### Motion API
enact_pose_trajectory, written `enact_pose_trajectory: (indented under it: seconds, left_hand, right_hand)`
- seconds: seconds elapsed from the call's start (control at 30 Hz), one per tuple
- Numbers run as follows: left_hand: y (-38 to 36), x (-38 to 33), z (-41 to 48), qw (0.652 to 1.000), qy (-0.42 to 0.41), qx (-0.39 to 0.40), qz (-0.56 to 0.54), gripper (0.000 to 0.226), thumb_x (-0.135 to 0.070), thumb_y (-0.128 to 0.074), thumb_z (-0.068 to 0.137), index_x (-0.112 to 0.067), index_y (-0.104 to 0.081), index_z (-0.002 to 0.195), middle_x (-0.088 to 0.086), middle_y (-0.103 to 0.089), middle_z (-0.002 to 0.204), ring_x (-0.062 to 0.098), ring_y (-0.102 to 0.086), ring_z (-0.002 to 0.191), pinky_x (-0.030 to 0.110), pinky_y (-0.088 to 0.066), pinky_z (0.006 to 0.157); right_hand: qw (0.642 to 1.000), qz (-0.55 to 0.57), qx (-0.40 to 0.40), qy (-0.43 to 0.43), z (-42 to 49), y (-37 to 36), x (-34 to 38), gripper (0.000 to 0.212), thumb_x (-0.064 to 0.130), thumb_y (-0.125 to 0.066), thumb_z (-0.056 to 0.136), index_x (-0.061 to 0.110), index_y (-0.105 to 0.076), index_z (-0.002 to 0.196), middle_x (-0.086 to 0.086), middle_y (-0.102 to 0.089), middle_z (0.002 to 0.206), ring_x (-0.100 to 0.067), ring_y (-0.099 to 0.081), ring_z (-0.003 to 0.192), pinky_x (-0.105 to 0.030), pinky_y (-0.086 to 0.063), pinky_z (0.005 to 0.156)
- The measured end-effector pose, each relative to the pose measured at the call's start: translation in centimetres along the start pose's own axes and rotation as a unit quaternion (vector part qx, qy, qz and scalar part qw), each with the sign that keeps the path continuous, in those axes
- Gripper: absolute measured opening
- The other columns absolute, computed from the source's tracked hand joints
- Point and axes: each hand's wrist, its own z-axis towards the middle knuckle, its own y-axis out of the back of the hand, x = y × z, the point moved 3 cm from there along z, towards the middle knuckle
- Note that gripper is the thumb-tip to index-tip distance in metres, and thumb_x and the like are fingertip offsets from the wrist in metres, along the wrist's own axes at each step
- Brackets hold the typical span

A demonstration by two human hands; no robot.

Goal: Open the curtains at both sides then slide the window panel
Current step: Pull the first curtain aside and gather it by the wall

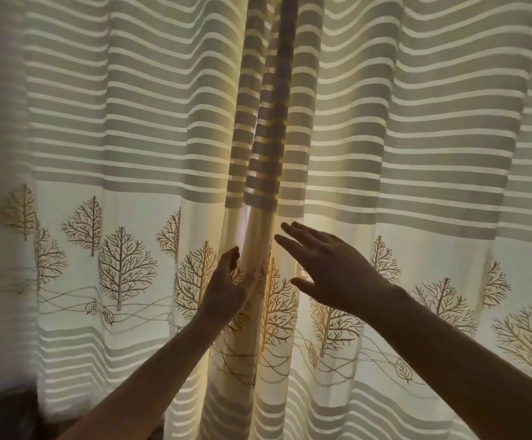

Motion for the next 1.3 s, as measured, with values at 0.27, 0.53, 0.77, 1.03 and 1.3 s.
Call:
enact_pose_trajectory:
  seconds: [0.27, 0.53, 0.77, 1.03, 1.3]
  left_hand:
    - [-3.5, -0.2, 2.4, 0.991, 0.089, 0.063, -0.080, 0.059, -0.033, -0.068, 0.089, -0.020, -0.039, 0.138, -0.005, -0.059, 0.119, 0.005, -0.061, 0.089, 0.019, -0.051, 0.065]
    - [-7.6, -0.2, 4.8, 0.940, 0.016, 0.307, -0.148, 0.024, -0.022, -0.061, 0.095, -0.010, -0.064, 0.115, 0.005, -0.072, 0.106, 0.010, -0.070, 0.097, 0.014, -0.055, 0.072]
    - [-10.3, 2.2, 8.8, 0.964, -0.034, 0.230, -0.129, 0.083, -0.043, -0.079, 0.077, -0.014, -0.036, 0.142, -0.003, -0.057, 0.133, 0.015, -0.058, 0.120, 0.040, -0.054, 0.094]
    - [-14.6, 2.3, 9.5, 0.959, -0.055, 0.202, -0.191, 0.057, 0.004, -0.051, 0.084, -0.020, -0.039, 0.135, 0.004, -0.063, 0.106, 0.007, -0.068, 0.096, 0.019, -0.057, 0.070]
    - [-18.1, -1.5, 7.2, 0.966, -0.084, 0.203, -0.139, 0.062, 0.010, -0.039, 0.079, -0.029, -0.044, 0.126, 0.004, -0.063, 0.107, 0.016, -0.061, 0.102, 0.022, -0.052, 0.082]
  right_hand:
    - [0.985, -0.130, 0.027, 0.109, 1.5, -4.5, -1.7, 0.106, 0.020, -0.088, 0.069, 0.021, -0.025, 0.154, -0.010, -0.014, 0.165, -0.028, -0.009, 0.152, -0.048, -0.014, 0.119]
    - [0.939, -0.317, 0.014, 0.135, 7.3, -5.5, -6.0, 0.103, 0.029, -0.081, 0.078, 0.025, -0.015, 0.157, -0.014, -0.012, 0.165, -0.032, -0.010, 0.152, -0.055, -0.019, 0.120]
    - [0.928, -0.352, 0.117, 0.037, 10.3, -7.5, -8.2, 0.024, 0.021, -0.055, 0.100, 0.010, -0.071, 0.114, -0.009, -0.070, 0.125, -0.032, -0.056, 0.129, -0.048, 0.007, 0.119]
    - [0.945, -0.310, 0.106, -0.008, 9.5, -7.8, -10.4, 0.026, 0.027, -0.062, 0.096, 0.009, -0.072, 0.112, -0.012, -0.069, 0.125, -0.030, -0.061, 0.122, -0.042, -0.005, 0.119]
    - [0.945, -0.317, 0.082, -0.023, 5.4, -6.4, -13.5, 0.031, 0.026, -0.063, 0.094, 0.008, -0.069, 0.119, -0.016, -0.057, 0.140, -0.034, -0.043, 0.140, -0.046, -0.011, 0.125]
